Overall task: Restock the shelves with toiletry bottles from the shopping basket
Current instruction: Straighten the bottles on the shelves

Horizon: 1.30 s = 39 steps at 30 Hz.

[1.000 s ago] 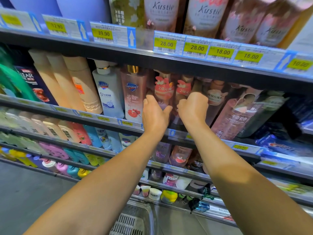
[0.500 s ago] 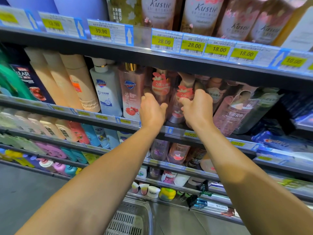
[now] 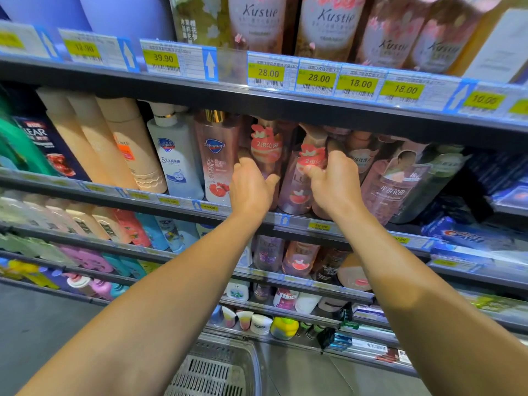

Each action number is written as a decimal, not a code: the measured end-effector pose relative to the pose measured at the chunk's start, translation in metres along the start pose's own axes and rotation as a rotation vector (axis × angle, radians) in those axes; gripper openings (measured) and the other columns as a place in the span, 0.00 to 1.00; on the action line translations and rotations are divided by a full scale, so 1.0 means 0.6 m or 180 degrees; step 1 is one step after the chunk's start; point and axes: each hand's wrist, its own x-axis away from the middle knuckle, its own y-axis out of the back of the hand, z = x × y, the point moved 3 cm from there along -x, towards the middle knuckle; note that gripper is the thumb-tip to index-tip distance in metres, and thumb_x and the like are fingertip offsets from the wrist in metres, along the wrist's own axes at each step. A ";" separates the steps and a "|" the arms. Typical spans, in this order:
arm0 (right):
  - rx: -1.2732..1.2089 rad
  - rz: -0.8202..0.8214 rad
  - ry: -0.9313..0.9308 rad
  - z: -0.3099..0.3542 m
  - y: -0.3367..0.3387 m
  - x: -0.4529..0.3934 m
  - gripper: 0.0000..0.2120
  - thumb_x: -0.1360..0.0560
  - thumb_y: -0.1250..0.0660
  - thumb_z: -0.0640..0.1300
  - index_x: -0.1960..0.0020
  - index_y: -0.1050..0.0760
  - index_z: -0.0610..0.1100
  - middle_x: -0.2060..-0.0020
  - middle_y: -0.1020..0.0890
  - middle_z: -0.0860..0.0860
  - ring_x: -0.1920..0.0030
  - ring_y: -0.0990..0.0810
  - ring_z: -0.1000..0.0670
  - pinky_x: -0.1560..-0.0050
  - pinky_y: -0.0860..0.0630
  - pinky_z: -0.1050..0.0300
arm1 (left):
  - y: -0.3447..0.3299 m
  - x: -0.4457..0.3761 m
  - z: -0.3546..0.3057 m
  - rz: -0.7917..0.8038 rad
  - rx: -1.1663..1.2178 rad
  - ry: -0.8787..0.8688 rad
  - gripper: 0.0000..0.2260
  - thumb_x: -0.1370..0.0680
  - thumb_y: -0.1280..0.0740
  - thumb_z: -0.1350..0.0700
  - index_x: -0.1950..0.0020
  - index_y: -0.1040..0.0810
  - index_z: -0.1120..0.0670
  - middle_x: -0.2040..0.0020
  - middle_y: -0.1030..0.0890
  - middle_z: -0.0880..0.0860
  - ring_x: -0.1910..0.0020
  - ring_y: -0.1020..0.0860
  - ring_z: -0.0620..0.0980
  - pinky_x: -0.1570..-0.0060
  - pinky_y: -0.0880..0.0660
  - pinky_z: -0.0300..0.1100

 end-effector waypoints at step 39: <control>-0.0450 -0.0568 0.0069 -0.045 0.066 0.101 0.20 0.27 0.34 0.36 0.36 0.29 0.43 0.44 0.31 0.52 0.70 0.25 0.59 0.60 0.37 0.73 | 0.042 0.081 -0.024 0.0347 0.0631 -0.0346 0.25 0.25 0.30 0.55 0.30 0.33 0.55 0.36 0.28 0.54 0.42 0.26 0.51 0.45 0.30 0.41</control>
